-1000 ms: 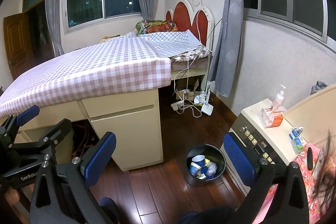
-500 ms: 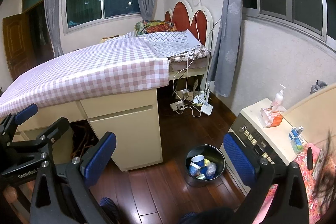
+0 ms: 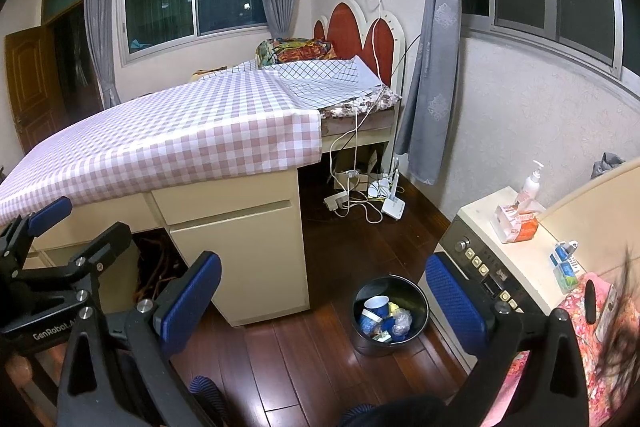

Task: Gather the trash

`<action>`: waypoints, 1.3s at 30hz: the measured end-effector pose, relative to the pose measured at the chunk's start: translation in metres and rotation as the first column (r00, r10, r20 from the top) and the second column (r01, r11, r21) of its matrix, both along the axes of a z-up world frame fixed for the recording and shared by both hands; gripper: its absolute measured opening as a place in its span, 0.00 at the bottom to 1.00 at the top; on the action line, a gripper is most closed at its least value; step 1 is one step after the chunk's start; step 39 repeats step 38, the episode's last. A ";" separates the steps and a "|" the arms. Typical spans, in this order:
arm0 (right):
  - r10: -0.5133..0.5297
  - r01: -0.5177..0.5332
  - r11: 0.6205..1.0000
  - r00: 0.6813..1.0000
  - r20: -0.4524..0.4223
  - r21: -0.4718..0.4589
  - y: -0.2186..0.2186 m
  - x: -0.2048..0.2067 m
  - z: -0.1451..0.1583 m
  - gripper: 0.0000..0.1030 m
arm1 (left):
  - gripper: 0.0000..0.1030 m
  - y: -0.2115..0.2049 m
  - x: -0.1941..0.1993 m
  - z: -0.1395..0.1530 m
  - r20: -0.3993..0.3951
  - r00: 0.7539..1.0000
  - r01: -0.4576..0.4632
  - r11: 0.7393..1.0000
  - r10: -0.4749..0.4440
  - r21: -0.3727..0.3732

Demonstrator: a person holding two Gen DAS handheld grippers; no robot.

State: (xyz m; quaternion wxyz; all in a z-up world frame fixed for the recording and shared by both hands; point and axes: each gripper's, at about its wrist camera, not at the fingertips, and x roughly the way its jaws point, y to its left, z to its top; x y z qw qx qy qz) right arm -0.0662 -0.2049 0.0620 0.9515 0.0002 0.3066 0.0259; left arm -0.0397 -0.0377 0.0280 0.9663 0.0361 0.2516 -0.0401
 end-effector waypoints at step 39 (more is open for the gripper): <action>-0.004 0.004 1.000 1.000 -0.010 0.009 -0.009 -0.003 -0.007 1.00 | 1.00 0.003 0.004 -0.011 -0.038 0.999 0.005 1.000 -0.005 -0.005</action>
